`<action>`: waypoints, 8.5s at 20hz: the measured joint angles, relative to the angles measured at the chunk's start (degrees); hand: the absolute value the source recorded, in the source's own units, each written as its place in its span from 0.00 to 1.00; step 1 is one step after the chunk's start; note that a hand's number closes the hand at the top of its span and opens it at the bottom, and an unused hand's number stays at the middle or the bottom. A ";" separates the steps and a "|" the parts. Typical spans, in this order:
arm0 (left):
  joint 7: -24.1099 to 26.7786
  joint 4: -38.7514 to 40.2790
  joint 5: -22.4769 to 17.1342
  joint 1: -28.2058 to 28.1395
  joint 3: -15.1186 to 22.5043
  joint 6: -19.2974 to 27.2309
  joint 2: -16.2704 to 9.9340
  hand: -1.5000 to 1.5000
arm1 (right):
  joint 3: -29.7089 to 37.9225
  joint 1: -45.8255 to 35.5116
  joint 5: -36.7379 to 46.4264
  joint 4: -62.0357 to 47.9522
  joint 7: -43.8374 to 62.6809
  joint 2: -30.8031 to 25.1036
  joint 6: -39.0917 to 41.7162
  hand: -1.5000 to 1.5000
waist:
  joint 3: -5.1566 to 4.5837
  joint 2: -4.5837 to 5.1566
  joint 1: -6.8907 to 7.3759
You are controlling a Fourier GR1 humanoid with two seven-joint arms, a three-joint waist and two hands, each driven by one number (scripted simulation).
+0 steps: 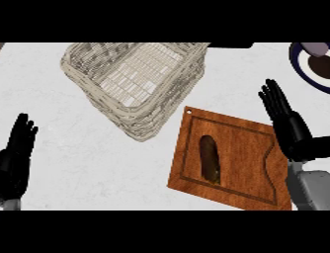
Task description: Pick the sweet potato from the cutting board and place it in the basket
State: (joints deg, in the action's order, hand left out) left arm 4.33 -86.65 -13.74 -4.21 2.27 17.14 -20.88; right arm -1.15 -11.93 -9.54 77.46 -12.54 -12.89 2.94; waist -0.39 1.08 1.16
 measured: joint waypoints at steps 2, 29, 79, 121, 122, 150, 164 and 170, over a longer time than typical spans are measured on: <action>-0.51 -0.86 1.00 1.00 0.96 -0.59 -0.33 0.50 | -1.75 -1.35 2.87 0.05 1.98 -0.22 -1.25 1.00 | 0.15 -0.42 -0.43; -3.05 -2.84 2.83 13.72 8.55 -14.59 -4.91 0.50 | -44.42 -25.01 72.74 4.55 61.11 11.87 10.27 0.00 | 0.06 -2.64 -2.29; -3.65 -3.04 7.93 13.74 3.43 -20.37 0.45 0.50 | -37.46 -10.11 70.97 22.95 64.71 9.31 34.40 0.00 | 0.41 -1.16 -1.11; -5.84 -4.03 15.33 14.68 -3.00 -26.38 7.71 0.50 | -31.13 -4.84 81.43 6.78 57.09 12.18 30.91 1.00 | 0.37 -1.24 -1.03; -5.83 -4.33 15.71 14.41 -2.72 -26.19 8.07 0.50 | -31.34 -4.87 81.39 6.87 57.28 12.32 31.90 1.00 | 0.36 -1.28 -1.02; -4.63 -2.88 16.19 19.17 1.22 -30.80 10.81 0.50 | -27.55 -24.76 68.66 1.86 73.46 12.47 5.34 1.00 | 0.66 1.01 10.19; -5.51 -0.89 16.80 22.16 3.98 -31.80 12.46 0.50 | -22.46 -44.84 73.53 0.99 77.09 12.37 -12.34 1.00 | 0.01 0.56 13.80; -5.72 -0.02 17.21 23.24 4.19 -31.61 12.76 0.50 | -19.85 -51.44 76.68 -4.67 79.13 12.33 -15.02 1.00 | -0.23 0.54 13.60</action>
State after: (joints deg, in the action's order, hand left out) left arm -1.39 -86.67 3.47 19.03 6.46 -14.47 -8.12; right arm -21.01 -63.37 67.14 72.79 66.59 -0.56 -12.07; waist -0.62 1.62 14.76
